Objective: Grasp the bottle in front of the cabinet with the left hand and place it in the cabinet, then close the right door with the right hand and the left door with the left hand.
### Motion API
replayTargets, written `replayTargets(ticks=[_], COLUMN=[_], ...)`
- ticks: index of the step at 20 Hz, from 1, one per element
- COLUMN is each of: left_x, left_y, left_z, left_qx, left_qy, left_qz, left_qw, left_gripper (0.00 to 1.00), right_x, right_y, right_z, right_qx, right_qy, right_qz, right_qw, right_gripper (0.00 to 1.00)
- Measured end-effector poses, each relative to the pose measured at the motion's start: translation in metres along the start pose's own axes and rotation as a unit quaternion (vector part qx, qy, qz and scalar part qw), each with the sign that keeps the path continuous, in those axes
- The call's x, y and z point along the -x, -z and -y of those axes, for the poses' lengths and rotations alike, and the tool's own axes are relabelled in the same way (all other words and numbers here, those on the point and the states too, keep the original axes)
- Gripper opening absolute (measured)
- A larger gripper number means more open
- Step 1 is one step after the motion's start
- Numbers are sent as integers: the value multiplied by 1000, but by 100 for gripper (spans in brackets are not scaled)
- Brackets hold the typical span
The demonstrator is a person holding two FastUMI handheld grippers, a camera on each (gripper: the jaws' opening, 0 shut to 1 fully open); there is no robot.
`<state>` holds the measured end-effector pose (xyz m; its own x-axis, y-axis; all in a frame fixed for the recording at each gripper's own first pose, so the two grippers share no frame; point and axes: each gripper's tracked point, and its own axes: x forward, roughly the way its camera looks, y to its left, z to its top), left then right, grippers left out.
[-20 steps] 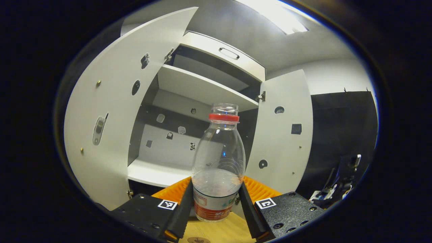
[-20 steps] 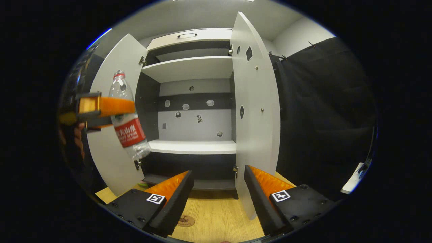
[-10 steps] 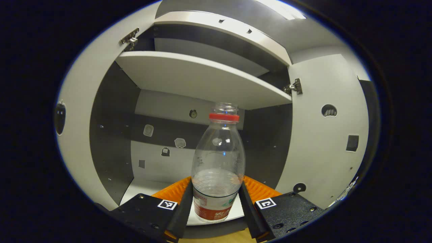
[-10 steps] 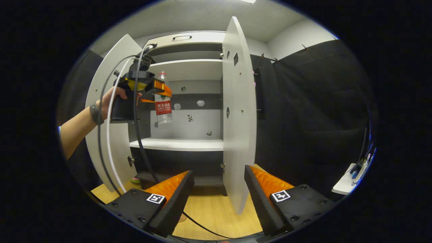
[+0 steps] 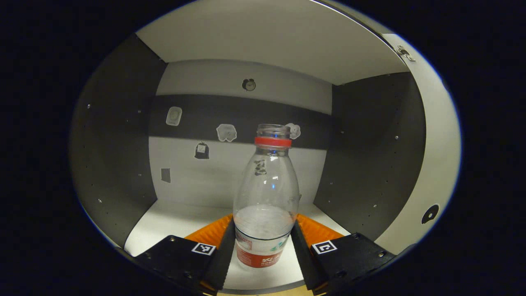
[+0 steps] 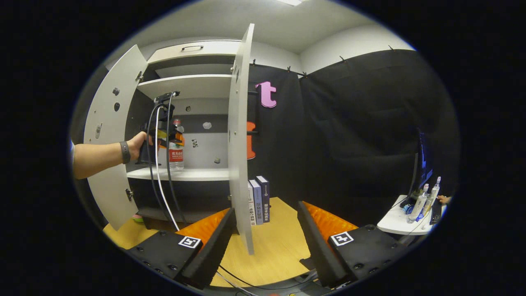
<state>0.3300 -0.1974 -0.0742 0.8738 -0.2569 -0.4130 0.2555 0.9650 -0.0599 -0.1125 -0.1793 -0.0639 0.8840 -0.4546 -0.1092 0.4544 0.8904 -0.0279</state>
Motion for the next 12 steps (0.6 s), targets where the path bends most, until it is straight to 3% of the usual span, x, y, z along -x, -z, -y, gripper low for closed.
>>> replayTargets(ticks=[1, 2, 6, 8, 10, 12], left_x=[0, -1, -1, -1, -4, 0], left_y=[1, 0, 3, 7, 12, 12], left_z=[-1, -1, -6, -12, -15, -13], left_qx=[-1, -5, -10, -4, 18, 45], left_qy=[-4, -6, -10, -27, -28, -18], left_qz=[-1, 0, 4, -7, -5, 11], left_qw=[1000, 1000, 1000, 1000, 999, 999], left_gripper=[71, 71, 76, 80, 96, 95], right_x=[1, 1, 2, 1, 0, 0], right_y=[2, 3, -2, -2, -1, 3], right_z=[5, 9, 11, 12, 14, 15], right_qx=[-1, -2, -8, -8, -6, -7], right_qy=[8, 14, 23, 26, 27, 30], right_qz=[-2, -3, 1, 3, 3, -1], right_qw=[1000, 1000, 1000, 1000, 1000, 1000], right_gripper=[94, 98, 98, 98, 98, 98])
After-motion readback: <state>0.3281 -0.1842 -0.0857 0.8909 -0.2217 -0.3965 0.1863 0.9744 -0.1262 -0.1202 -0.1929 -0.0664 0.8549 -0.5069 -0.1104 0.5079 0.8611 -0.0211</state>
